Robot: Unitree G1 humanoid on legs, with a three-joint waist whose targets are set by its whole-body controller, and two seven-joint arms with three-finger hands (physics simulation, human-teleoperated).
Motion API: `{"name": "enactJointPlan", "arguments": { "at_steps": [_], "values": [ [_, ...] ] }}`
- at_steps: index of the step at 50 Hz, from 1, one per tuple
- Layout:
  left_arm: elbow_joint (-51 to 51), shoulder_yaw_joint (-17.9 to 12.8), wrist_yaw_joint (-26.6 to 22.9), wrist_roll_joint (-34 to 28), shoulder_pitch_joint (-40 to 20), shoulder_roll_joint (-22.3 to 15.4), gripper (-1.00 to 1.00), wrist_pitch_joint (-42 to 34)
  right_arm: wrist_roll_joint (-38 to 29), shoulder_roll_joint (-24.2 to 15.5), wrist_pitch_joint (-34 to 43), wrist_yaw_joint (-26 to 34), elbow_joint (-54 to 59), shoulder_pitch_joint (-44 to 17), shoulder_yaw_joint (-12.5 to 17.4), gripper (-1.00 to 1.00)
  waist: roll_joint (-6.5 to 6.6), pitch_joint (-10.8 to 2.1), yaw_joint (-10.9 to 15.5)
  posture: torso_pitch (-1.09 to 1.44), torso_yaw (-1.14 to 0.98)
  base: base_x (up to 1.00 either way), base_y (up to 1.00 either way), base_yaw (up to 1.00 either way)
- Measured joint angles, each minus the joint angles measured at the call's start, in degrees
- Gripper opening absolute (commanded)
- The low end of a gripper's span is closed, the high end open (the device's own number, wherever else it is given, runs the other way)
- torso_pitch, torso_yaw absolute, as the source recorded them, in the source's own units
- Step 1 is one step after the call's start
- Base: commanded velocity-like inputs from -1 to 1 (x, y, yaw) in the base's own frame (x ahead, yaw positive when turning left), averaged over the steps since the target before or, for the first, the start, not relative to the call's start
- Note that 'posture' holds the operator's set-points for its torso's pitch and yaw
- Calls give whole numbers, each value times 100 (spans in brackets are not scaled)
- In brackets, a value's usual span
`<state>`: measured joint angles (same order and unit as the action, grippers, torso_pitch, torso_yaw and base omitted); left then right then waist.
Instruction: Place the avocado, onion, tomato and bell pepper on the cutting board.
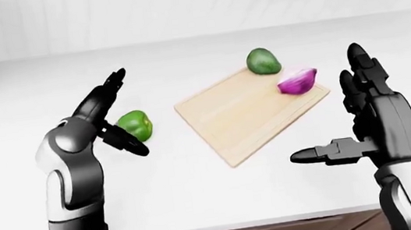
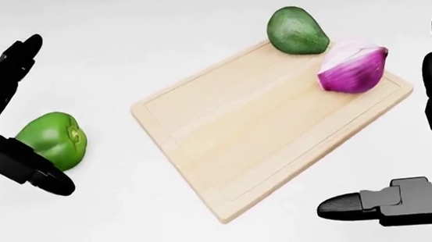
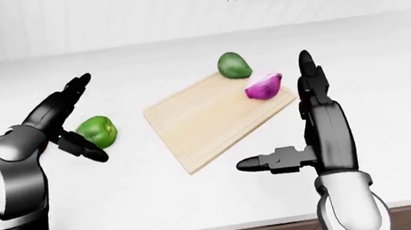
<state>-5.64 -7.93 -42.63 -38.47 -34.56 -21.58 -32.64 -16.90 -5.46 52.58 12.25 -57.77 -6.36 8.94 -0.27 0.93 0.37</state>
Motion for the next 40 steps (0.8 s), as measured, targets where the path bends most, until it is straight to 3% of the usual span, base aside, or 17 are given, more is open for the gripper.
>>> {"name": "enactJointPlan", "arguments": {
  "at_steps": [22,24,28,29,32,33,35,40],
  "values": [
    [158,4,-24,-45,82,130,100,201,46,44,-190,-43,92,143,20,100,91,-63,-16,0,0,0,0,0],
    [150,-5,-25,-42,82,127,78,182,46,43,-191,-45,101,142,25,100,91,-60,-18,0,0,0,0,0],
    [179,2,-36,-35,69,125,58,149,46,30,-196,-54,148,111,30,100,89,-59,-17,0,0,0,0,0],
    [197,6,-40,-30,61,125,39,146,46,25,-185,-52,150,96,31,100,89,-58,-16,0,0,0,0,0],
    [207,21,-76,-13,45,124,33,132,55,6,-160,-33,114,91,57,100,82,-54,-11,0,0,0,0,0],
    [206,25,-87,-8,39,123,19,130,57,8,-150,-27,95,95,69,100,78,-52,-10,0,0,0,0,0],
    [199,23,-102,1,32,120,9,117,60,17,-156,-24,74,118,77,100,70,-51,-12,0,0,0,0,0],
    [140,-12,-1,-31,29,130,-5,168,72,22,-178,-16,89,152,94,100,51,-55,-18,0,0,0,0,0]
  ]
}}
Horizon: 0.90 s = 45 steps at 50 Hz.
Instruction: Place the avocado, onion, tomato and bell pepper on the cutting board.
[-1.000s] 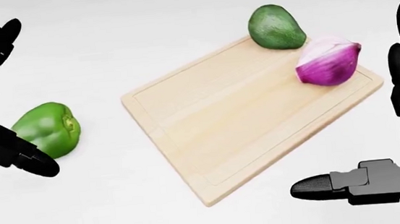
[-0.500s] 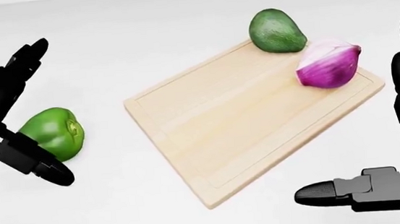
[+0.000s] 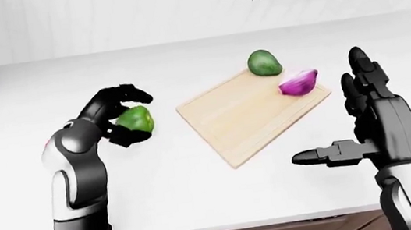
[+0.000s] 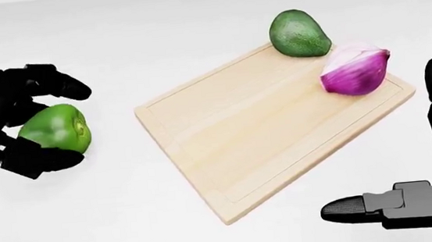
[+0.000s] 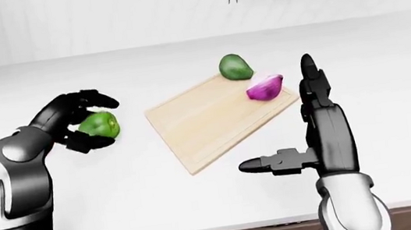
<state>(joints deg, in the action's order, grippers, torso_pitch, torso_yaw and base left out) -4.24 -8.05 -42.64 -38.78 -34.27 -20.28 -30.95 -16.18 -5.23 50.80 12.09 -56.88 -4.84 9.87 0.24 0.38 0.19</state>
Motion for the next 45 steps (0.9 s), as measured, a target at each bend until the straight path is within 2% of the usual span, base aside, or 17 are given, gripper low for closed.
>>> {"name": "enactJointPlan", "arguments": {
  "at_steps": [9,11,17,26,32,40,45],
  "values": [
    [-103,-13,54,-56,68,18,-37,45,9,35,-102,-37,58,66,-19,100,17,-25,3,0,0,0,0,0],
    [-108,-5,57,-64,69,22,-53,51,10,38,-106,-39,66,69,-21,100,19,-26,7,0,0,0,0,0],
    [-263,54,-106,-154,45,54,-54,-82,6,32,-96,-35,18,76,9,100,-1,-3,27,0,0,0,0,0],
    [-1064,468,-921,-562,-375,335,-60,-772,73,64,-199,-33,113,123,21,100,-118,115,23,0,0,0,0,0],
    [-1367,587,-1338,-872,-765,539,-65,-894,103,60,-222,-45,77,144,67,100,-127,114,25,0,0,0,0,0],
    [-1226,856,-1670,-1159,-1341,877,-69,-965,109,66,-226,-66,83,161,54,100,-172,154,67,0,0,0,0,0],
    [-859,954,-1672,-1218,-1812,1182,-70,-899,132,63,-217,-51,64,155,61,100,-217,175,89,0,0,0,0,0]
  ]
}}
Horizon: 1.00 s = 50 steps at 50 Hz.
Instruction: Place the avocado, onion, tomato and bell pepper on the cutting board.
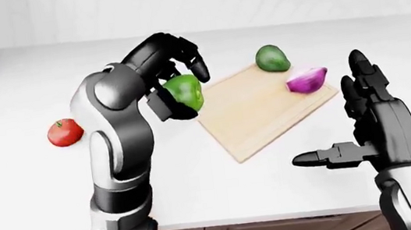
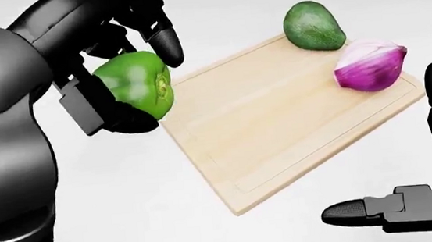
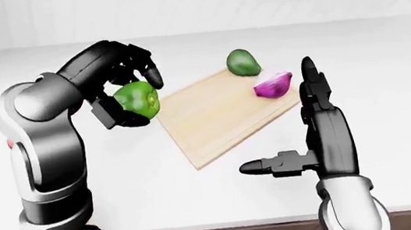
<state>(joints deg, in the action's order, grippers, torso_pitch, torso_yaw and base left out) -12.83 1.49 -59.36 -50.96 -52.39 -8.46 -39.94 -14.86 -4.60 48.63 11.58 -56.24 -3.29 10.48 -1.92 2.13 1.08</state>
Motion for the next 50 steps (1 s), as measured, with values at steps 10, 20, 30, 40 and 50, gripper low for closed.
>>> {"name": "enactJointPlan", "arguments": {
  "at_steps": [10,20,30,40,50],
  "values": [
    [1687,205,753,506,-768,547,-72,633,14,8,5,-5,-47,24,16,100,-44,3,-15,0,0,0,0,0],
    [4316,103,1970,1347,-1925,719,-73,1721,22,19,3,-17,-13,31,4,100,-61,-36,-26,0,0,0,0,0],
    [6067,108,2896,1929,-2436,809,-75,2530,46,22,15,-5,-54,64,31,100,-61,-63,-34,0,0,0,0,0],
    [6387,198,3060,2053,-2556,1009,-73,2760,61,48,-11,-14,-15,103,-6,100,-64,-69,-42,0,0,0,0,0],
    [6206,295,2931,1977,-2331,1199,-43,2732,73,61,-27,-15,-68,163,53,100,-67,-61,-52,0,0,0,0,0]
  ]
}}
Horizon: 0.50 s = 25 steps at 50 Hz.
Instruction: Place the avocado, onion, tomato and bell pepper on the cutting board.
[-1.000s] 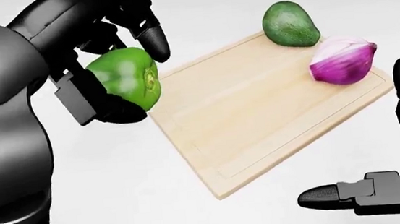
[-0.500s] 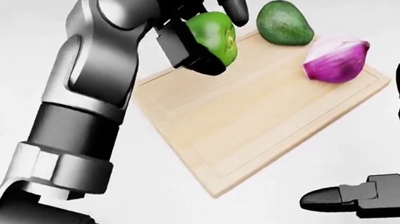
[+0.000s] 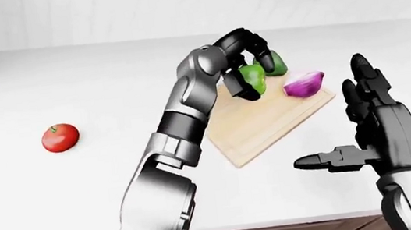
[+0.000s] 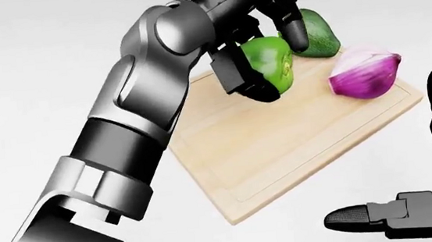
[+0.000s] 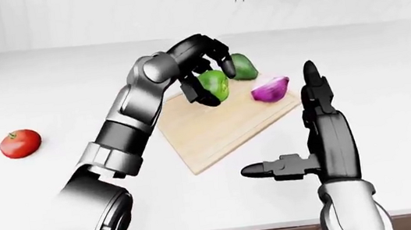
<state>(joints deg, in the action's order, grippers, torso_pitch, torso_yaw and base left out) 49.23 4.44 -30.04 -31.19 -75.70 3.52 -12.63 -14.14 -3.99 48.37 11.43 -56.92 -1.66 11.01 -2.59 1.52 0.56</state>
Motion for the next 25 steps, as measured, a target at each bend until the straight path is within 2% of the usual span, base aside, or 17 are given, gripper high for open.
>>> {"name": "enactJointPlan", "arguments": {
  "at_steps": [10,13,15,17,19,20,23,24,25],
  "values": [
    [-39,23,-44,-86,70,77,-15,17,17,16,1,28,-82,71,58,100,-14,3,8,0,0,0,0,0],
    [-32,34,-59,-111,91,95,3,26,17,16,-17,27,-54,64,56,100,-17,6,4,0,0,0,0,0],
    [-32,43,-66,-129,105,98,6,36,21,16,-10,29,-50,56,65,100,-16,7,6,0,0,0,0,0],
    [-52,41,-78,-149,122,99,22,37,21,14,-8,28,-54,58,71,100,-18,9,7,0,0,0,0,0],
    [-56,27,-75,-159,111,93,27,49,21,11,2,26,-56,49,74,100,-20,9,6,0,0,0,0,0],
    [-65,22,-75,-164,107,91,42,55,21,10,9,26,-60,44,76,100,-21,7,8,0,0,0,0,0],
    [-79,18,-82,-174,99,82,48,78,26,5,14,29,-69,39,89,100,-24,-4,10,0,0,0,0,0],
    [-89,21,-89,-181,104,78,61,82,28,5,11,29,-69,41,94,100,-25,-7,10,0,0,0,0,0],
    [-97,23,-99,-187,109,75,62,83,28,3,11,29,-69,39,97,100,-26,-8,10,0,0,0,0,0]
  ]
}}
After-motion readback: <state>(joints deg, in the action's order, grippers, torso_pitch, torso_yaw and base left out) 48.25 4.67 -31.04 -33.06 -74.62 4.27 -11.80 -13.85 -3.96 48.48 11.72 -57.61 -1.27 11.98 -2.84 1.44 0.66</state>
